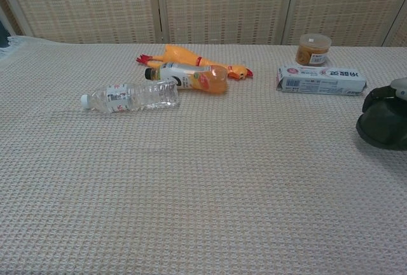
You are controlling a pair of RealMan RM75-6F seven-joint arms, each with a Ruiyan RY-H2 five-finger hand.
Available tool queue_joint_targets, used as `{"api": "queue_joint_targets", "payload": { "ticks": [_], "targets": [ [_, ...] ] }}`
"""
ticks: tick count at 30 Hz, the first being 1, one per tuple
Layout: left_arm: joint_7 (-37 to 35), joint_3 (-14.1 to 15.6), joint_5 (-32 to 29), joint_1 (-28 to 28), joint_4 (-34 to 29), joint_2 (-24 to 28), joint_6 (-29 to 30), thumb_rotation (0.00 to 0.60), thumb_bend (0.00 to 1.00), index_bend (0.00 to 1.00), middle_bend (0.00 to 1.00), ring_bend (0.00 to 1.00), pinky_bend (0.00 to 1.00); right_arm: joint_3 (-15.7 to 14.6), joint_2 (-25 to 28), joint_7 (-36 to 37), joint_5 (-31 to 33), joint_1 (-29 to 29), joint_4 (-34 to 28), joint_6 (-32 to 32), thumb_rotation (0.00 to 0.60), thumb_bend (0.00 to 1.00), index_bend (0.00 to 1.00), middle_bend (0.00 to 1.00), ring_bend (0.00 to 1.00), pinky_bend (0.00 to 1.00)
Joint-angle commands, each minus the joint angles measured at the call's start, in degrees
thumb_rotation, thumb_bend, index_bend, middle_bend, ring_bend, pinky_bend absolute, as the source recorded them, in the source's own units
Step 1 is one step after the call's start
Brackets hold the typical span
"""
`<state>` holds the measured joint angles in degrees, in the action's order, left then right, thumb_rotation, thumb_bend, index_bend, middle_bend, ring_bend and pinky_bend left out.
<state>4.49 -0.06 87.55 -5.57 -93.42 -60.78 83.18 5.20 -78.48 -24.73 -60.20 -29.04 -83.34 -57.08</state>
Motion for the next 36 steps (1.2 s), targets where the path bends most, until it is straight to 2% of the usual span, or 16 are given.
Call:
{"api": "queue_joint_targets", "payload": {
  "ticks": [1,7,12,23,25,27,31,36],
  "targets": [
    [0.0,0.0,0.0,0.0,0.0,0.0,-0.1,0.600,0.53,0.60,0.31,0.25,0.43,-0.2,-1.2,1.1,-0.6,-0.4,1.4,0.4,0.600,0.29,0.77,0.68,0.75,0.85],
    [0.0,0.0,-0.1,-0.1,0.0,0.0,-0.2,0.600,0.53,0.60,0.31,0.25,0.43,-0.4,-1.9,2.4,-1.9,-0.3,2.6,0.4,0.600,0.29,0.76,0.68,0.74,0.85],
    [0.0,0.1,0.0,0.0,0.0,0.0,-0.2,0.600,0.53,0.60,0.31,0.25,0.43,-0.7,-1.7,0.8,-0.2,-0.5,2.8,1.7,0.600,0.29,0.73,0.67,0.67,0.82],
    [-0.2,0.0,0.0,0.0,0.0,0.1,-0.2,0.600,0.53,0.60,0.31,0.25,0.43,-1.0,-1.2,-0.8,2.7,-1.1,2.5,3.8,0.600,0.29,0.66,0.52,0.52,0.71],
    [-0.3,0.0,-0.1,0.0,0.0,0.1,-0.1,0.600,0.53,0.60,0.31,0.25,0.43,-1.1,-0.8,-0.9,3.4,-1.2,1.9,4.4,0.600,0.29,0.61,0.48,0.46,0.66],
    [-0.3,0.0,-0.1,0.0,0.0,0.1,-0.1,0.600,0.53,0.60,0.31,0.25,0.43,-1.1,-0.1,-1.0,4.2,-1.4,1.0,5.2,0.600,0.29,0.54,0.41,0.36,0.59],
    [-0.4,0.0,0.0,0.0,0.0,0.1,-0.1,0.600,0.53,0.60,0.31,0.25,0.43,-1.2,0.9,-1.2,5.1,-1.7,-0.1,5.7,0.600,0.29,0.40,0.27,0.18,0.56],
    [-0.4,0.0,-0.1,0.0,0.0,0.1,-0.2,0.600,0.53,0.60,0.31,0.25,0.43,-1.3,1.2,-1.2,5.2,-1.8,-0.5,5.6,0.600,0.29,0.29,0.19,0.10,0.52]
  ]
}}
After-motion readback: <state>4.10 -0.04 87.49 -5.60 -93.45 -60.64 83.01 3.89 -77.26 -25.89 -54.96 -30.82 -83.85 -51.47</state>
